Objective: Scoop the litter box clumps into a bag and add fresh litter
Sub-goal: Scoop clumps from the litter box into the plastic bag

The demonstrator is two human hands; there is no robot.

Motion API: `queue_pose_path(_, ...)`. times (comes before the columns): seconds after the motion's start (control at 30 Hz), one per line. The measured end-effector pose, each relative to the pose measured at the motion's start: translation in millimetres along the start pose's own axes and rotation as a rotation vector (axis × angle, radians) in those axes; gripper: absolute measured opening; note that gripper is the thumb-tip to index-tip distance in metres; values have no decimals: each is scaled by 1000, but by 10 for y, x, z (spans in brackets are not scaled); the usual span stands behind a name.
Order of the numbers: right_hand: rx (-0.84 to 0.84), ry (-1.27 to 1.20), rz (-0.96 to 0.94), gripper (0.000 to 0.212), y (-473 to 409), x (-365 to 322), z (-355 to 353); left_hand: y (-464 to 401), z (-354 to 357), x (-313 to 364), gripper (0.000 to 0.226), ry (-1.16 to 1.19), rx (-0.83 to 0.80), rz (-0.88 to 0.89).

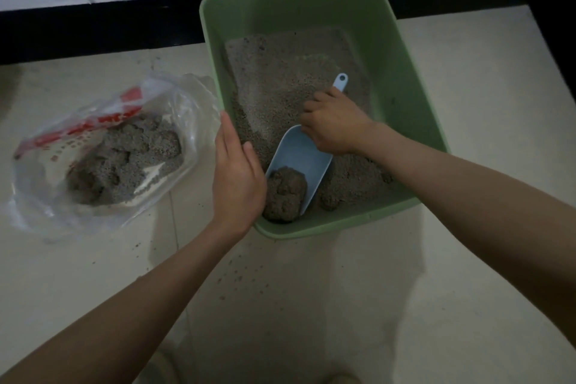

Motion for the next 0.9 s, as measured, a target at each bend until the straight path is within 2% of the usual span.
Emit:
queue_pose_path(0.37, -197, -538, 240, 31, 195, 285, 428, -2, -9, -74, 58, 57, -35, -25)
queue_pose_path(0.67, -48, -856, 460, 35, 555, 601, 272, 20, -17, -111, 60, 153, -49, -42)
queue_pose_path(0.8, 107, -961, 612, 32, 704, 731, 153, 4, -8, -80, 63, 101, -85, -43)
queue_pose_path(0.9, 168, -923, 723, 36, 741, 788, 103, -12, 4, -88, 70, 5, -132, -69)
Point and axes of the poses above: each hand's wrist, its own y-axis away from the middle knuckle, its own z-axis out of the palm, x = y × z, the point moved 7 cm from there along -y, towards the middle knuckle, and after that the axes turned 4 degrees about -x, right-handed, at the moved point
